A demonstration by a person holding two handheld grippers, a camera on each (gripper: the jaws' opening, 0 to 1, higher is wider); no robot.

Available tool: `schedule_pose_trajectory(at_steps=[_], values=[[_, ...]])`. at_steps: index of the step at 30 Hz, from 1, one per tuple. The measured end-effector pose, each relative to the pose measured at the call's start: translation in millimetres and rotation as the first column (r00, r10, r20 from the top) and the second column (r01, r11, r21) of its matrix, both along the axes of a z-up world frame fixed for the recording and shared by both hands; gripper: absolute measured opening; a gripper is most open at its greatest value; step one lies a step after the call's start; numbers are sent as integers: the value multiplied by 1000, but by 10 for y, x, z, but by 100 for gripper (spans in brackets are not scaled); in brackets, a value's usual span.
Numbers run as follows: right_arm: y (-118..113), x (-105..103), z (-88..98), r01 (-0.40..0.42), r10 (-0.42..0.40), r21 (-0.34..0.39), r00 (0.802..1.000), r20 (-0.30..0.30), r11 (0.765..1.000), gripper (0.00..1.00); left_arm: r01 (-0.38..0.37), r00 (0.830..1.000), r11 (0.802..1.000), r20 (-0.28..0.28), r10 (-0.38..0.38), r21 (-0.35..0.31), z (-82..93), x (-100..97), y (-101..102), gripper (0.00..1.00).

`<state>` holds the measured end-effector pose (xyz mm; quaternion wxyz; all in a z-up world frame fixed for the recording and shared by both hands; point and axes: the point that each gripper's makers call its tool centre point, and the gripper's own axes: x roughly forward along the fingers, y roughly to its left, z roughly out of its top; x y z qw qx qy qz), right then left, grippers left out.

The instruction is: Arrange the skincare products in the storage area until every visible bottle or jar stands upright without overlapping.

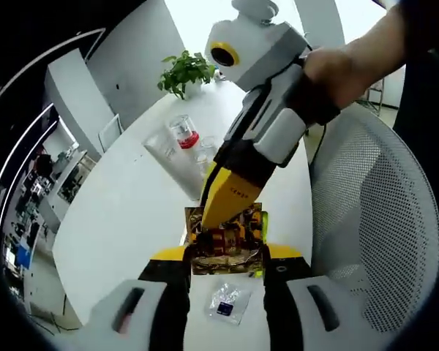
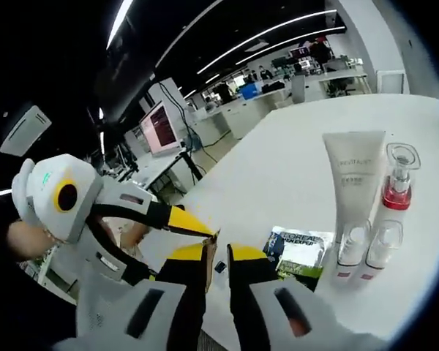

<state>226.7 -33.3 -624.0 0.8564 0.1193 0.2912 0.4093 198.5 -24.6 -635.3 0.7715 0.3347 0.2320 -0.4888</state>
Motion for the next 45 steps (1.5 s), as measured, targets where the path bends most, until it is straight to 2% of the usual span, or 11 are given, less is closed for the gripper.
schedule_pose_trajectory(at_steps=[6, 11, 13, 19, 21, 25, 29, 31, 34, 39, 45], values=[[-57, -30, -5, 39, -37, 40, 998, -60, 998, 1, -23, 1000, 999, -20, 23, -22, -15, 22, -47, 40], [-179, 25, 86, 125, -114, 135, 990, -83, 983, 1, -144, 987, 974, -100, 128, -175, 86, 93, -83, 46], [-229, 41, 139, 158, -141, 181, 985, -102, 971, 1, -224, 967, 937, -178, 180, -268, 113, 137, -51, 48], [-346, 66, 306, 268, -208, 359, 958, -197, 894, 1, -447, 875, 759, -408, 261, -473, 273, 136, -2, 44], [-356, 61, 344, 291, -218, 396, 951, -220, 871, 1, -483, 853, 712, -457, 253, -509, 301, 127, 47, 43], [-348, 40, 406, 320, -220, 463, 941, -257, 826, 1, -530, 809, 650, -553, 197, -545, 302, -4, 21, 32], [-279, -1, 449, 318, -210, 488, 941, -264, 813, 1, -590, 764, 530, -633, 124, -609, 372, -26, 5, 26], [-250, -1, 496, 327, -204, 520, 938, -281, 789, 1, -603, 754, 518, -646, 120, -607, 352, -47, 2, 22], [-230, 1, 523, 327, -203, 529, 939, -278, 783, 1, -627, 737, 504, -663, 135, -594, 322, -63, 2, 18], [-234, 14, 531, 326, -205, 532, 940, -273, 782, 1, -668, 711, 405, -696, 99, -625, 455, -77, 3, 8], [-224, -15, 565, 324, -215, 532, 942, -257, 783, 1, -686, 696, 384, -711, 99, -618, 478, -68, 40, 3]])
